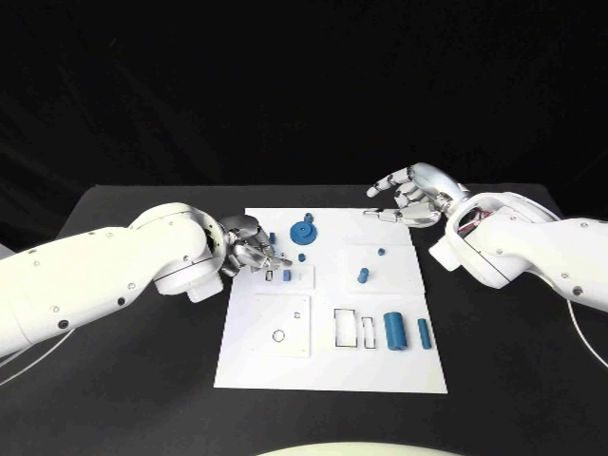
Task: Assemble the parts on the task board
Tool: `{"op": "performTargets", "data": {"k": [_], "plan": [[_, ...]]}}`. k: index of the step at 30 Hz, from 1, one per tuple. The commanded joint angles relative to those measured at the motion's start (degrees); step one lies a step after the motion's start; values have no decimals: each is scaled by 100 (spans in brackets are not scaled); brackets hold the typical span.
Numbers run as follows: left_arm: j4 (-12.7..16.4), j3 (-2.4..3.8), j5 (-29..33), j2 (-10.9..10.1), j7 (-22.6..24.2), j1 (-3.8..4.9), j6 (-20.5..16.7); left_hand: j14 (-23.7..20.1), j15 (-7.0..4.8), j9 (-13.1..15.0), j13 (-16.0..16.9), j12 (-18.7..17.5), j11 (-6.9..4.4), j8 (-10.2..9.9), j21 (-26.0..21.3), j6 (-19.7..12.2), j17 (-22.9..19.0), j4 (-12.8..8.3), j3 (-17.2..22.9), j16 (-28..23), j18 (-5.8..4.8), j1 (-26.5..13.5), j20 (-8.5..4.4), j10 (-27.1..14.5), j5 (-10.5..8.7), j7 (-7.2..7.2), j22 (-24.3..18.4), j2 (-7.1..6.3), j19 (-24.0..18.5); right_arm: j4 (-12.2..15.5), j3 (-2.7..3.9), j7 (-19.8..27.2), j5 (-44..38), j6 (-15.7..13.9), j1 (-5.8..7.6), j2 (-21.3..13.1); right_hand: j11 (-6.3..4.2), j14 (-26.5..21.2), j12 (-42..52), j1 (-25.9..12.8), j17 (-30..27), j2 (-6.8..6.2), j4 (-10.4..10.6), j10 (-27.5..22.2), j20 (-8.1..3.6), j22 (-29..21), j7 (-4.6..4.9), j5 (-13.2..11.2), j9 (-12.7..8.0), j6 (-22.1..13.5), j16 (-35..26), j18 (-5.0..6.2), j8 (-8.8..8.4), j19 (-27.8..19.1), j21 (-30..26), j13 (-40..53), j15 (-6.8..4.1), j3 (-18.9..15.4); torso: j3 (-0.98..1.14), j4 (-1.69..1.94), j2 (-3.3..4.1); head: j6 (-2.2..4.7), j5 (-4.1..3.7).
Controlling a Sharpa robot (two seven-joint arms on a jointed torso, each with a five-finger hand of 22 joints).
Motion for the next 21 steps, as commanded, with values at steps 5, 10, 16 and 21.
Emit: {"op": "performTargets", "data": {"k": [5,10,16,21], "plan": [[-17,-60,63,65,-35,10,-228,290,108,-705,-665,-619,98,-632,-118,87,584,-5,299,-91,97,230,54,-120,-5,144,-161,-51,-78,-15,-4,38,-16,41,-10,1,-7,446,-14,-49,881,-12,-15,-10,12,928,-3,-3,-8,6,-17,64,38,122,-26,335,-6,-34,0,-2,7,7,18],[-56,-128,-42,158,-110,4,-308,334,116,-883,-721,-648,109,-771,-53,123,678,4,305,-31,68,108,60,-27,-9,157,-29,-69,34,-24,-5,38,-16,41,-14,12,-7,446,-14,-49,881,-12,-15,-10,12,928,-3,-3,-8,6,-17,64,38,122,-26,335,-6,-34,1,-8,12,2,24],[-109,-174,-112,256,-145,-6,-306,363,92,-1058,-506,-426,78,-826,62,329,718,9,209,1,25,-282,48,229,-12,117,178,4,191,-31,-6,38,-16,42,-17,19,-7,446,-13,-54,882,-11,-16,-10,12,931,-3,-3,-9,5,-17,63,40,125,-23,334,-6,-37,0,-9,21,3,30],[-157,-188,-154,322,-170,-9,-253,379,31,-1088,-128,-81,2,-709,130,617,746,7,152,23,1,-380,14,480,-11,26,296,11,270,-31,-7,37,-16,43,-17,24,-7,446,-13,-54,882,-11,-16,-10,12,931,-3,-3,-9,5,-17,63,40,125,-23,334,-6,-37,1,-13,21,-5,29]]}}
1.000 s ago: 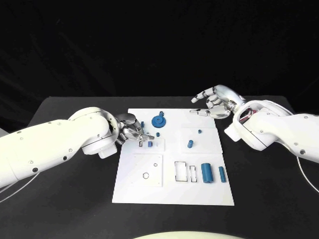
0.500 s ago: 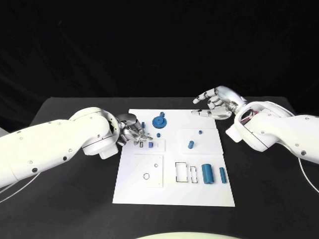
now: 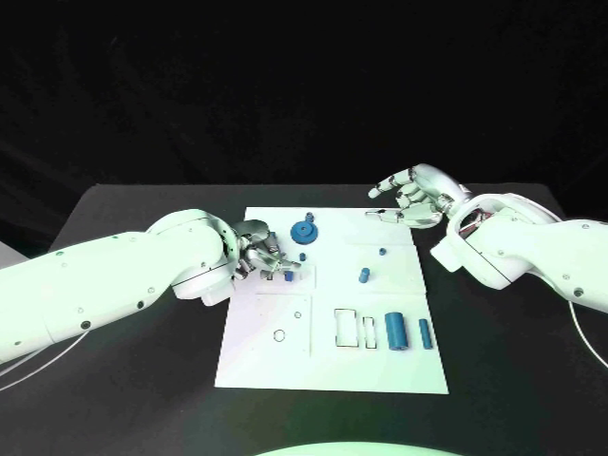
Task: Assemble the parts on the task board
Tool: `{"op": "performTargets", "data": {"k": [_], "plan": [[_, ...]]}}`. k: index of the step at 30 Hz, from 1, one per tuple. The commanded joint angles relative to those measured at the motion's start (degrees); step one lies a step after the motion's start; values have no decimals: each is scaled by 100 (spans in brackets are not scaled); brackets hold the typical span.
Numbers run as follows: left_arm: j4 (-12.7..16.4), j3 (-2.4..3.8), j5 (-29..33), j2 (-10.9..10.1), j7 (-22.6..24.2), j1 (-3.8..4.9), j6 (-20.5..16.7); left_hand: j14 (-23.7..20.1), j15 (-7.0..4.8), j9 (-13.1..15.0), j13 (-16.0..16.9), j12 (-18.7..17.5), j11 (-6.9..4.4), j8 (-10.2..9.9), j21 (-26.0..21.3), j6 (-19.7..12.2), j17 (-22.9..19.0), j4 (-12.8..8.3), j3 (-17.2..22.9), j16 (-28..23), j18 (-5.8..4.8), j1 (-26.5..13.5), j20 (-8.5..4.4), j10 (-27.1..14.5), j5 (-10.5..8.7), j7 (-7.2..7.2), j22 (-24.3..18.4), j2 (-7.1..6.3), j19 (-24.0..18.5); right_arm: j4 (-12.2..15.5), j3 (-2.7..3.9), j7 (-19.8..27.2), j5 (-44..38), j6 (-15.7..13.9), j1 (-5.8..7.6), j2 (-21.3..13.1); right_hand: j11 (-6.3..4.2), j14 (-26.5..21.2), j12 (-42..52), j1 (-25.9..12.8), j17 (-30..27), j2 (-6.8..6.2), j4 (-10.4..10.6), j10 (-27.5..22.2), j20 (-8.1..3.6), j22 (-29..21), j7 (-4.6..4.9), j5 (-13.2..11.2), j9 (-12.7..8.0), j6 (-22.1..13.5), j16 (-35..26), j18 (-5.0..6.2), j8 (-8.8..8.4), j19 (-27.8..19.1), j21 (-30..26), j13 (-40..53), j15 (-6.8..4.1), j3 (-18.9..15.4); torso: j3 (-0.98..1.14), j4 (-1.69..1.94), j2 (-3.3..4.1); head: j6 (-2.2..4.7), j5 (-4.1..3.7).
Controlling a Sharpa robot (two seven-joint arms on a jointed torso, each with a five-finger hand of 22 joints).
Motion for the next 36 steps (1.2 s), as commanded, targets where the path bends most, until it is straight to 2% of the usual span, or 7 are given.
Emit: {"op": "performTargets", "data": {"k": [1,9,15,21,27,33,36], "plan": [[-19,-3,-100,40,-58,-1,8,394,-70,-2,189,172,-28,80,45,152,754,-2,-47,46,-4,-98,-26,141,-11,-38,58,8,65,0,0,40,-16,43,-4,7,-7,447,-13,-54,883,-11,0,-10,12,932,-3,-3,-9,5,-17,63,18,125,-23,334,-6,-21,0,-3,5,-4,-1],[-49,-8,-180,70,-104,-2,108,419,-201,151,731,657,-180,458,149,502,809,-3,-145,90,-41,-160,-129,424,-10,-216,243,13,175,-2,-1,38,-16,45,-5,9,-7,447,-13,-54,883,-11,0,-10,12,932,-3,-3,-9,5,-17,63,18,125,-23,334,-6,-21,-1,6,1,-16,-14],[-53,-8,-212,78,-117,-2,156,429,-236,244,782,719,-219,608,168,528,837,-6,-171,109,-47,-144,-160,452,-10,-260,277,9,192,-1,-1,38,-16,49,-5,10,-7,447,-13,-54,883,-11,0,-10,12,932,-3,-3,-9,5,-17,63,18,125,-23,334,-6,-21,-1,4,1,-21,-19],[-49,-8,-255,90,-122,-2,188,438,-288,497,957,880,-277,929,194,462,866,-19,-181,131,-57,42,-211,521,-8,-323,325,-37,213,0,-1,39,-16,55,-7,12,-7,447,-13,-54,883,-11,0,-10,12,932,-3,-3,-9,5,-17,63,18,125,-23,334,-6,-21,-3,1,-3,-22,-21],[-48,-8,-267,92,-107,-2,213,440,-294,562,988,910,-282,1006,203,408,875,-21,-167,138,-61,148,-219,527,-9,-328,342,-66,220,0,-2,39,-16,58,-8,10,-7,447,-13,-54,883,-11,0,-10,12,932,-3,-3,-9,5,-17,63,18,125,-23,334,-6,-21,-1,5,-9,-29,-26],[-37,-8,-324,99,-87,-2,266,441,-293,645,1009,938,-279,1116,209,352,882,-6,-293,144,-64,138,-222,528,-22,-324,357,-205,224,-2,-2,43,-16,59,-13,10,-7,447,-13,-54,883,-11,0,-10,12,932,-3,-3,-9,5,-17,63,18,125,-23,334,-6,-21,-2,3,-6,-27,-30],[-47,-8,-376,108,-83,-2,298,448,-294,666,1068,984,-282,1148,215,349,908,-5,-337,159,-66,117,-222,556,-21,-329,368,-218,230,-3,-2,44,-16,61,-17,10,-7,447,-13,-54,883,-11,0,-10,12,932,-3,-3,-9,5,-17,63,18,125,-23,334,-6,-21,-1,2,-4,-29,-29]]}}
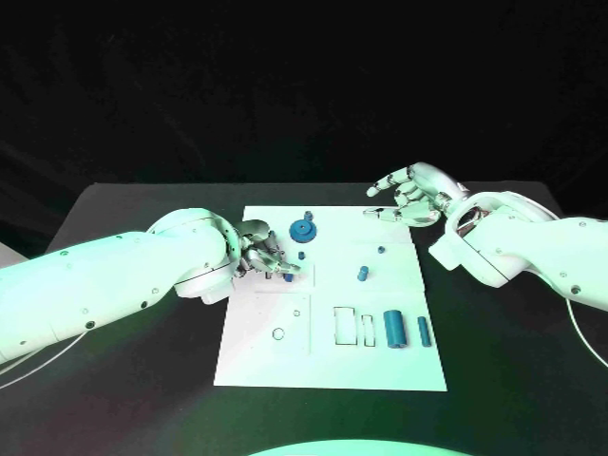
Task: Assemble the parts on the task board
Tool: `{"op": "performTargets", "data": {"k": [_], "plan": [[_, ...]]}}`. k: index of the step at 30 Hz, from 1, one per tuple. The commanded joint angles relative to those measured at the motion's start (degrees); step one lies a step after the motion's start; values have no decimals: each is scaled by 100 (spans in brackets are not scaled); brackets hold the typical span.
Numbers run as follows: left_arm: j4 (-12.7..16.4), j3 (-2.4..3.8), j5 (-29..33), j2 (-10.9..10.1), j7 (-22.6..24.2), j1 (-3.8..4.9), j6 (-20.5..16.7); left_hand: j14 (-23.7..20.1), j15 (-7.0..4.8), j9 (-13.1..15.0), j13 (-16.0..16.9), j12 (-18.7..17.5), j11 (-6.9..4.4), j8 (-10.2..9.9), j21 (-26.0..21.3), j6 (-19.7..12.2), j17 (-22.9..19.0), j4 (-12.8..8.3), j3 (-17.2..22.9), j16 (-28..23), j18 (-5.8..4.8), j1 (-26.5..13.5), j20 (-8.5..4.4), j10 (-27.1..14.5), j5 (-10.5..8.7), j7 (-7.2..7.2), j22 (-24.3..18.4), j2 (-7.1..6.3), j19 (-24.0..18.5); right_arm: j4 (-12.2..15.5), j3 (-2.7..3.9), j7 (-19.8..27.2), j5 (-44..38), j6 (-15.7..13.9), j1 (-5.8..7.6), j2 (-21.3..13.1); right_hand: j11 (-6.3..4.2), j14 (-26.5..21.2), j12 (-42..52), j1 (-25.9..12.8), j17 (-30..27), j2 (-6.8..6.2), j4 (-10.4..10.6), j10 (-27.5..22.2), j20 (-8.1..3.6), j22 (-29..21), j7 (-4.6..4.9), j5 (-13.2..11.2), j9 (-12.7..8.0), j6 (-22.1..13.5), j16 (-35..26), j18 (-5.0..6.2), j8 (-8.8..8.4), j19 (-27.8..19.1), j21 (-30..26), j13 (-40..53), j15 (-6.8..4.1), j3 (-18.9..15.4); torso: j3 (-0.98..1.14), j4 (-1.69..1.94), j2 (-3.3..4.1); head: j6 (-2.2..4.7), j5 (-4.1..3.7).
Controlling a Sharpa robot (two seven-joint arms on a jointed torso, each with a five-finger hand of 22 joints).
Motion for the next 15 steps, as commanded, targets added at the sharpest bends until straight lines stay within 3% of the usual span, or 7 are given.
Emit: {"op": "performTargets", "data": {"k": [1,15], "plan": [[2,2,-115,22,30,0,150,458,-36,11,29,33,-4,26,20,-34,905,3,-30,25,-66,-11,-17,52,-21,2,6,-43,26,-1,0,45,-16,60,-8,3,-7,446,-13,-54,885,-10,0,-10,12,935,-3,-3,-10,5,-17,63,19,125,-23,334,-6,-22,2,1,3,1,-2],[-138,-39,-199,137,8,-2,309,480,-58,90,173,158,-35,162,29,-5,984,2,-122,72,-68,-33,-28,138,-21,-37,24,4,35,-2,0,47,-15,64,-13,7,-8,447,-7,-60,885,-5,-2,-5,11,934,-5,-2,-11,6,-18,64,27,125,-27,335,-7,-26,0,-5,9,-16,-20]]}}
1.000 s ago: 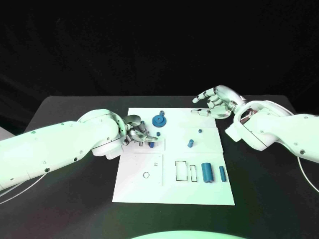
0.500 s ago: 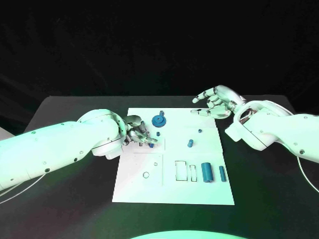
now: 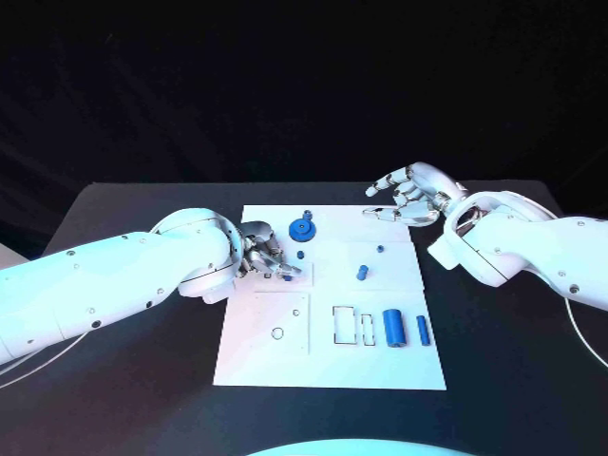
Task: Assemble the parts on the task board
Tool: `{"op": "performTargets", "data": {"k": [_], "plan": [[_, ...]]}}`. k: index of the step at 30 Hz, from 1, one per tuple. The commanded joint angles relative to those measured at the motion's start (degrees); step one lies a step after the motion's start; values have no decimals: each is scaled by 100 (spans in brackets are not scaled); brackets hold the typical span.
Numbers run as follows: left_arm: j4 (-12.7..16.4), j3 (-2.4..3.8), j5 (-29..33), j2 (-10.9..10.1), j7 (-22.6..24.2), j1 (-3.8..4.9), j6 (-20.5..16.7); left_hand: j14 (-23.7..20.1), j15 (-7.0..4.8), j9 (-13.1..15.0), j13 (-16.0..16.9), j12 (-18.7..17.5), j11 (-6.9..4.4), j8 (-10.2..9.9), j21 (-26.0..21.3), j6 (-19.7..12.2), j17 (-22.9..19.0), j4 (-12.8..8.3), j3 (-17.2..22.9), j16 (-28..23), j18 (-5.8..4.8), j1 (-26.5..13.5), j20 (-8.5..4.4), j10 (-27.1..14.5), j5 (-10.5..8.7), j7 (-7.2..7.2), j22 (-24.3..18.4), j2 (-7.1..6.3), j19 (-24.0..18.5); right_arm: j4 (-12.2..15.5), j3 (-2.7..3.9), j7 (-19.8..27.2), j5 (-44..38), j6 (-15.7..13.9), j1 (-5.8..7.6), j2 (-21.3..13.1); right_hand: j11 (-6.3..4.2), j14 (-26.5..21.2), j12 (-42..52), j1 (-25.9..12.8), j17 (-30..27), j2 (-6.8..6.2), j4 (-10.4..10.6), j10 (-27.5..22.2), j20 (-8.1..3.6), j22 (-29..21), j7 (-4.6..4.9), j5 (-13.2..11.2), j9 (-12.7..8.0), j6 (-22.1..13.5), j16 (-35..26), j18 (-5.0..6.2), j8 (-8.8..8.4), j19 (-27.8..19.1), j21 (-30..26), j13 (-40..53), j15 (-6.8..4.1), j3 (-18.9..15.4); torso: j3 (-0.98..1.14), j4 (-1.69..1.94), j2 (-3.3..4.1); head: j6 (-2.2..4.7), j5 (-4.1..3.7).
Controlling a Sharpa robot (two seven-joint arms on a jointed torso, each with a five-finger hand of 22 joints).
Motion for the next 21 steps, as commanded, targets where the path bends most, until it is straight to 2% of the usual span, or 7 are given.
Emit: {"op": "performTargets", "data": {"k": [1,13,19,21], "plan": [[-35,-7,-77,30,3,0,181,462,-41,12,19,39,-7,32,28,-5,991,-5,-39,28,-68,-25,-10,57,-21,-41,-2,20,14,0,0,46,-15,63,-5,4,-8,447,-7,-60,886,-5,-2,-5,11,935,-5,-2,-6,6,-18,63,27,125,-27,335,-7,-26,0,-3,1,-11,-8],[-126,-20,-88,74,-21,-1,256,470,-53,44,70,84,-23,91,32,3,1021,-8,-52,46,-69,-6,-20,90,-20,-59,5,63,18,-1,0,44,-14,66,-6,4,-8,447,-7,-60,886,-5,-2,-5,11,935,-5,-2,-6,6,-18,63,27,125,-27,335,-7,-26,1,1,-6,-28,-26],[-139,-21,-79,85,-24,-1,221,473,-71,83,100,114,-43,159,36,-21,1030,-14,-19,53,-70,71,-38,111,-18,-80,11,175,22,-3,0,45,-14,65,-6,5,-8,447,-7,-60,886,-5,-2,-5,11,935,-5,-2,-6,6,-18,63,27,125,-27,335,-7,-26,2,3,-10,-32,-28],[-141,-20,-65,86,-20,-1,208,472,-88,106,95,113,-61,199,39,-63,1029,-58,72,54,-71,268,-51,106,-18,-102,19,272,26,-4,0,45,-14,65,-6,5,-8,447,-7,-60,886,-5,-2,-5,11,935,-5,-2,-6,6,-18,63,27,125,-27,335,-7,-26,2,3,-9,-30,-28]]}}
